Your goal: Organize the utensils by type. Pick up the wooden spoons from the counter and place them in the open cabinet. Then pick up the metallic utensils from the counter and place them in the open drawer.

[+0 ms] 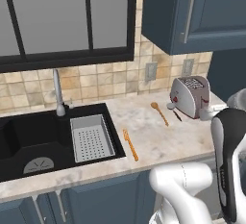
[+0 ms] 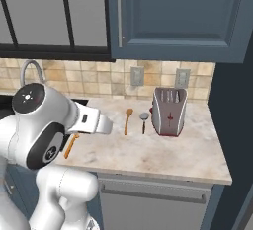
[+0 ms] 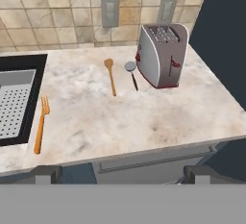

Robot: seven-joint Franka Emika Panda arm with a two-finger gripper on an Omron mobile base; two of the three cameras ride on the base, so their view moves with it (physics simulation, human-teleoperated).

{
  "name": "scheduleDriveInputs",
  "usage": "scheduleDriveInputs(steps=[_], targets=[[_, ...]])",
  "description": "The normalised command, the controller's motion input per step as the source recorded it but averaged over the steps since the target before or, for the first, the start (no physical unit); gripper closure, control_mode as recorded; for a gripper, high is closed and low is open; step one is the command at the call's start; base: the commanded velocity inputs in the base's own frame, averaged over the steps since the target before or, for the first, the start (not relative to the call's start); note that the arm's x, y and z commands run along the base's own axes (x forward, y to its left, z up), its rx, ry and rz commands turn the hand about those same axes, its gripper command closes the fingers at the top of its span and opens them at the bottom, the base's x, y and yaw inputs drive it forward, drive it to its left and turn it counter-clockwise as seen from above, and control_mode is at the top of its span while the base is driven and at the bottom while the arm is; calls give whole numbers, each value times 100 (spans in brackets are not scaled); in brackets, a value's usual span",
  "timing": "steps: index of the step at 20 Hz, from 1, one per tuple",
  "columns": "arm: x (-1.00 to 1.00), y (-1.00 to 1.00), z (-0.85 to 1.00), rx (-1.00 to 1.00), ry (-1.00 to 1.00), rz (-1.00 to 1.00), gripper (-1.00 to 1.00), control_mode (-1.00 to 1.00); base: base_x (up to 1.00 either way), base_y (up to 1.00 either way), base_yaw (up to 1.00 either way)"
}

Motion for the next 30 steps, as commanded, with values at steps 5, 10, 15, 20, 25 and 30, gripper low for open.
scheduleDriveInputs(steps=[5, 10, 15, 20, 25, 30], targets=[[67, 12, -23, 0, 6, 0, -100, -100, 0, 0, 0], [75, 18, -41, 0, 14, 0, -100, -100, 0, 0, 0], [39, 7, -55, 7, 2, 0, -100, -100, 0, 0, 0], [45, -2, -53, 9, 1, 4, -100, -100, 0, 0, 0], [66, 0, -29, 4, 0, 1, -100, -100, 0, 0, 0], [56, 2, -14, 0, 2, 0, -100, -100, 0, 0, 0]])
